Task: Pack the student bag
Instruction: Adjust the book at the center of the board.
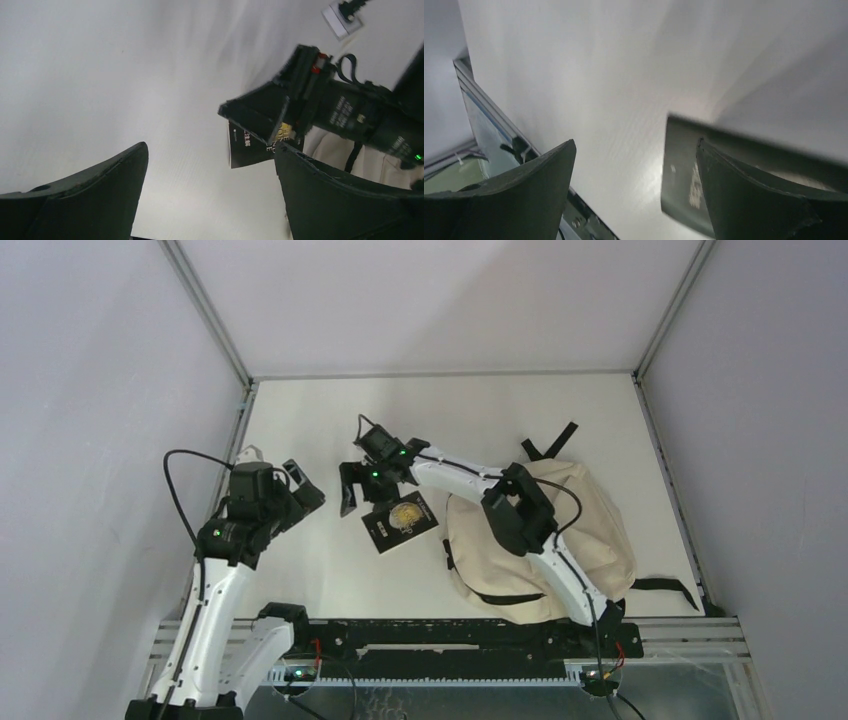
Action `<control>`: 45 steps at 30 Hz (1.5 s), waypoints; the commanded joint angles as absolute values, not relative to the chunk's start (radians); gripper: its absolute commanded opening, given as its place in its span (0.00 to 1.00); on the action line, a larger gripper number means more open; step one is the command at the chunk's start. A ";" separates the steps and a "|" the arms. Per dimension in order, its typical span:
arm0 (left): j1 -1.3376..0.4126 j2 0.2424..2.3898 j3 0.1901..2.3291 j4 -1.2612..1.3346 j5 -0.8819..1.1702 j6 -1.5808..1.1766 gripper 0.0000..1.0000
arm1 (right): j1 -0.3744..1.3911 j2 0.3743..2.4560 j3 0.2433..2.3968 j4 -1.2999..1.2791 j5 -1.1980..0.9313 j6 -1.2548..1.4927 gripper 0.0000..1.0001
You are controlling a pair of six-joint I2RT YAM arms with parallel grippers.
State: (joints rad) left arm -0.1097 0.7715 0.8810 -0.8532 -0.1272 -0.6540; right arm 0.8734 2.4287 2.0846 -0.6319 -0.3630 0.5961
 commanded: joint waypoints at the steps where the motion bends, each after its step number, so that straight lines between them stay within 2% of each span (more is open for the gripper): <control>1: -0.101 0.781 0.840 -0.800 -0.061 -0.636 1.00 | 0.815 2.138 1.876 -0.527 -0.323 0.566 0.98; 5: -0.100 0.812 0.792 -0.705 0.083 -0.595 0.99 | 0.800 1.954 1.628 -0.498 -0.150 0.590 0.97; 9: -0.102 0.945 0.785 -0.573 0.150 -0.590 0.98 | 0.840 1.861 1.480 -0.555 -0.004 0.631 0.97; 16: -0.104 1.305 0.938 -0.495 0.159 -0.661 0.96 | 0.962 1.823 1.292 -0.508 0.023 0.761 0.97; 24: -0.108 1.505 1.003 -0.428 0.229 -0.696 0.94 | 1.001 1.937 1.281 -0.420 -0.036 0.847 0.98; 31: -0.130 1.701 1.096 -0.369 0.315 -0.724 0.93 | 0.932 1.999 1.280 -0.393 0.000 0.890 0.99; 35: -0.139 1.768 1.095 -0.345 0.362 -0.743 0.93 | 0.887 2.007 1.288 -0.334 0.014 0.826 0.99; 45: -0.156 1.650 0.866 -0.242 0.448 -0.797 0.93 | 0.788 2.035 1.333 -0.245 -0.128 0.687 0.97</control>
